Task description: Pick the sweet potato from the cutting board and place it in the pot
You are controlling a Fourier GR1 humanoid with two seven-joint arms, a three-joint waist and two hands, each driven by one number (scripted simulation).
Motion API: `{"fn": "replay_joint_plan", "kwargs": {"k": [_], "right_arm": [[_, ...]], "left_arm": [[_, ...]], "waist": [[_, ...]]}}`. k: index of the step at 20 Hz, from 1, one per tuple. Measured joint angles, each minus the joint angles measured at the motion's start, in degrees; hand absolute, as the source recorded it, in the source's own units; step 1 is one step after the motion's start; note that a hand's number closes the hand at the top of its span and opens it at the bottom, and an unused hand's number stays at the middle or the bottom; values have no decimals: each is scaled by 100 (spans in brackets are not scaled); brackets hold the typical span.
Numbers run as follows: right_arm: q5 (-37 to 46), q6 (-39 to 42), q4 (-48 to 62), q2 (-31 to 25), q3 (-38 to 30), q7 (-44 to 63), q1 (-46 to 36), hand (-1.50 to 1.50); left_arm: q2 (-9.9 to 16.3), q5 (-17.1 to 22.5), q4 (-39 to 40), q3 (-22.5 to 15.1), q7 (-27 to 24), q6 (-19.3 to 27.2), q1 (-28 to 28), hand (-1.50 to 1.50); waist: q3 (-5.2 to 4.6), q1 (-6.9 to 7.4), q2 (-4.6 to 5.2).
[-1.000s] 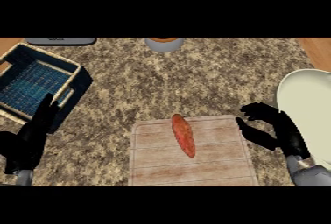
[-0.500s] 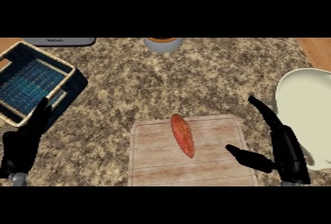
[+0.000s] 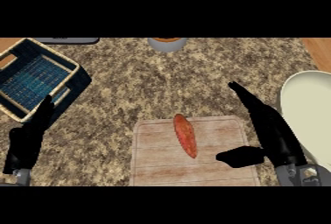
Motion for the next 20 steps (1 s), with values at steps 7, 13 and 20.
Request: {"fn": "replay_joint_plan", "kwargs": {"k": [7, 13, 20], "right_arm": [[-695, 1543, 774, 427, 441, 1351, -1150, -150], [-1424, 2133, 1688, 933, 498, 1661, -1893, -150], [-1718, 2447, 2642, 1370, 531, 1704, -2511, -150]], "left_arm": [[28, -13, -2, 56, 46, -108, -52, 0], [-8, -38, -94, 103, 160, -136, -77, 0], [-92, -137, -160, 161, 152, -158, 54, 0]], "waist": [[-3, 94, 16], [2, 62, 14], [5, 16, 7]]}}
